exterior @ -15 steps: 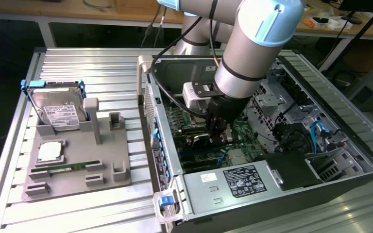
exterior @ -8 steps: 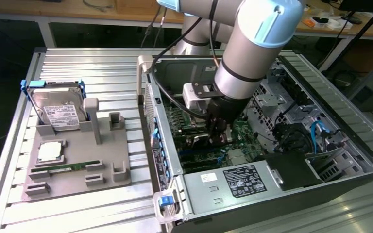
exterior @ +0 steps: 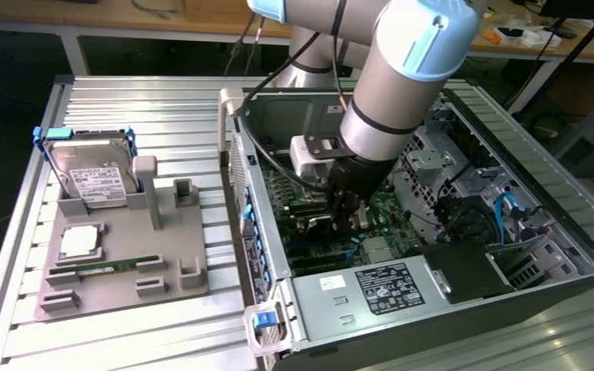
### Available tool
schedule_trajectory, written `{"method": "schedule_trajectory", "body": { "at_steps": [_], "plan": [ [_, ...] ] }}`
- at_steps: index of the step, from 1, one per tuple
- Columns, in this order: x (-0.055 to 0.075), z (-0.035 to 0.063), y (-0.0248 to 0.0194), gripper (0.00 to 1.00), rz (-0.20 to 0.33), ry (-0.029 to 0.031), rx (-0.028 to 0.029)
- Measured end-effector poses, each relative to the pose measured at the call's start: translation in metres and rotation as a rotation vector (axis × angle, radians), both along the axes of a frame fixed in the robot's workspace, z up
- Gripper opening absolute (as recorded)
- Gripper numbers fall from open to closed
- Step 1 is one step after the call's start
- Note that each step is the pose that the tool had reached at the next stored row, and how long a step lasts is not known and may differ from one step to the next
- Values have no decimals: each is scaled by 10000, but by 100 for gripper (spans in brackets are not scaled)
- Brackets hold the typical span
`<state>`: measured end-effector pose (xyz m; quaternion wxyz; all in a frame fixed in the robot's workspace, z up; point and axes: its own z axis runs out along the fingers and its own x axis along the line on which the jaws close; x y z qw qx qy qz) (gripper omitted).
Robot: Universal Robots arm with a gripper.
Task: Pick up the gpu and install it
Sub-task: 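Insert the gpu into the slot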
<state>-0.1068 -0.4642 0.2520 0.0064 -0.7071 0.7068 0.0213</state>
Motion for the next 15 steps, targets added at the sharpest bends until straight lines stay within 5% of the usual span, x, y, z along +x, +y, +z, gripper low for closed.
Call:
{"method": "schedule_trajectory", "body": {
  "at_steps": [15],
  "plan": [
    [1,-7,0,27,1,-2,-2]
  ]
}}
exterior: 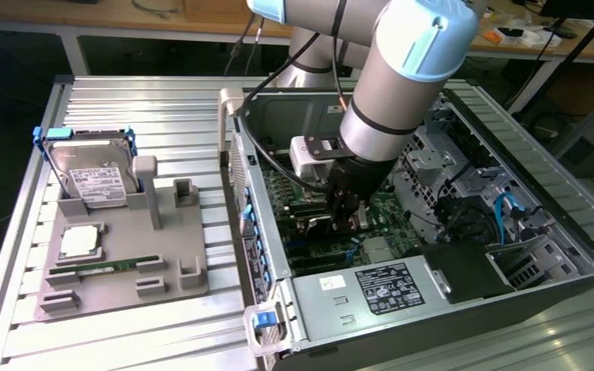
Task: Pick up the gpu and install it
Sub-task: 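Insert the gpu into the slot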
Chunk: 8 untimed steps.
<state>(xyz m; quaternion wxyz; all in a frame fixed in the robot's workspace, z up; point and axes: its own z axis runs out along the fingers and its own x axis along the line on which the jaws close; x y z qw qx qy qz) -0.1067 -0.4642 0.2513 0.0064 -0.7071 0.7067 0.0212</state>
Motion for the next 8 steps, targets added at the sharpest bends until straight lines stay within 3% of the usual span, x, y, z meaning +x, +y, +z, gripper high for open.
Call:
{"method": "schedule_trajectory", "body": {
  "at_steps": [8],
  "plan": [
    [-1,-71,0,27,-1,1,-1]
  ]
}}
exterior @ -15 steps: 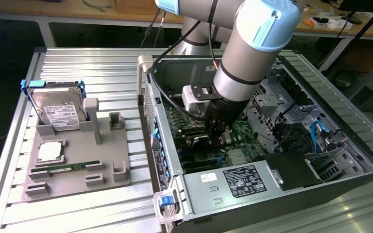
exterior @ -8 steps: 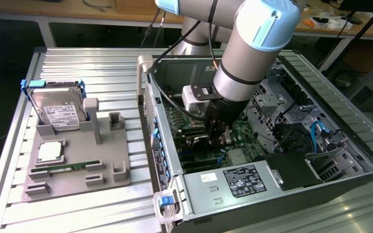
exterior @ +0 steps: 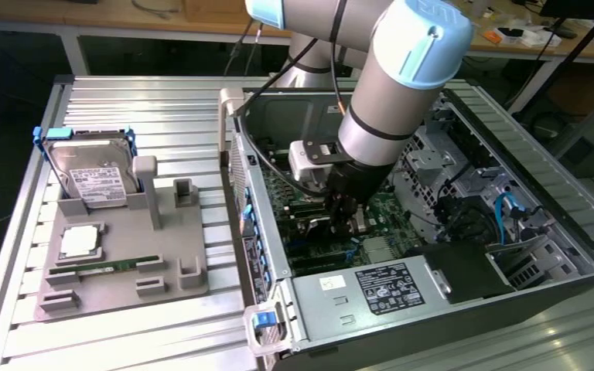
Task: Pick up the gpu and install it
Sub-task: 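Insert the gpu into the slot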
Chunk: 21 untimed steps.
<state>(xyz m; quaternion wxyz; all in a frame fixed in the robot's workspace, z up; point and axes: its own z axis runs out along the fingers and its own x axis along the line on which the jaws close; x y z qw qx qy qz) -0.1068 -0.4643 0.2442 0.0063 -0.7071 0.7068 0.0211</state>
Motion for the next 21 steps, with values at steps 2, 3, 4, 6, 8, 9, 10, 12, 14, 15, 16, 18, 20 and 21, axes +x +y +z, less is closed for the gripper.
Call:
{"method": "schedule_trajectory", "body": {
  "at_steps": [2,3,4,6,8,9,10,12,14,15,16,18,20,21],
  "plan": [
    [1,-1,1,27,0,-1,1],
    [1,-1,0,27,0,-1,2],
    [1,-1,0,27,0,-1,1],
    [1,-1,0,27,1,-1,2],
    [1,-1,0,27,1,-1,2],
    [1,-1,0,27,1,-1,2],
    [1,-1,0,27,1,-1,2],
    [1,-1,1,27,0,-1,2],
    [1,-1,0,27,1,-1,2],
    [1,-1,0,27,1,-1,2],
    [1,-1,0,27,1,-1,2],
    [1,-1,0,27,1,-1,2],
    [1,-1,0,27,0,-1,2],
    [1,-1,1,27,0,-1,2]
  ]
}}
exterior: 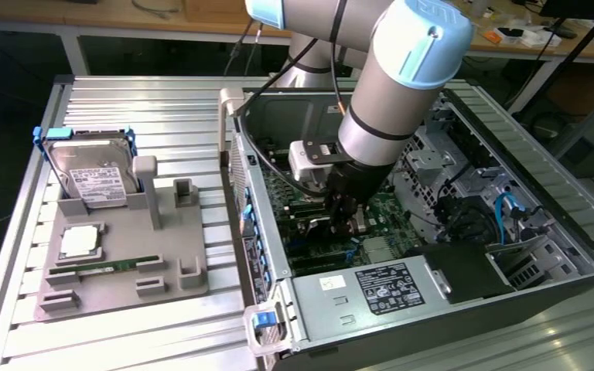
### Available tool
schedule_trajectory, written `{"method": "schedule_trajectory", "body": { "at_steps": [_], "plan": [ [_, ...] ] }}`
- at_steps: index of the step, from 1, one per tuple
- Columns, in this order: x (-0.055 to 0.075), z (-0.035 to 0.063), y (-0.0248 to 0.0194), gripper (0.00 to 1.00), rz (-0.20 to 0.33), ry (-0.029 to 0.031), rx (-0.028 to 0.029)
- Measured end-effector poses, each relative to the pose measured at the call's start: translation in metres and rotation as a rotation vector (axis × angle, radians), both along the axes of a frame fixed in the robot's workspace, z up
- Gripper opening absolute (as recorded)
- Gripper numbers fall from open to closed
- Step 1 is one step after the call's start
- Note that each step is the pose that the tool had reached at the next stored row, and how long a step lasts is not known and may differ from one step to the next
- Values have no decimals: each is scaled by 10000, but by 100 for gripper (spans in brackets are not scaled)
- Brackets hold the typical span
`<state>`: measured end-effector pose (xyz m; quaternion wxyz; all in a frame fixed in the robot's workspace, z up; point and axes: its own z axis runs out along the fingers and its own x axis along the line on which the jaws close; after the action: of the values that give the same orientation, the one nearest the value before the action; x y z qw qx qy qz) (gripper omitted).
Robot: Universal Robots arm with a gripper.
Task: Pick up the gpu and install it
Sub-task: 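Insert the gpu into the slot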
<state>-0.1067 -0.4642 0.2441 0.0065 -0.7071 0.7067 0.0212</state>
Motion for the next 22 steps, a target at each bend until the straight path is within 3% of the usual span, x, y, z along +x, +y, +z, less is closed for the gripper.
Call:
{"method": "schedule_trajectory", "body": {
  "at_steps": [3,6,11,22],
  "plan": [
    [0,-5,1,28,0,-5,10],
    [0,-1,0,41,0,-1,1],
    [0,1,0,41,0,-1,1],
    [0,194,2,41,0,-2,1]
  ]
}}
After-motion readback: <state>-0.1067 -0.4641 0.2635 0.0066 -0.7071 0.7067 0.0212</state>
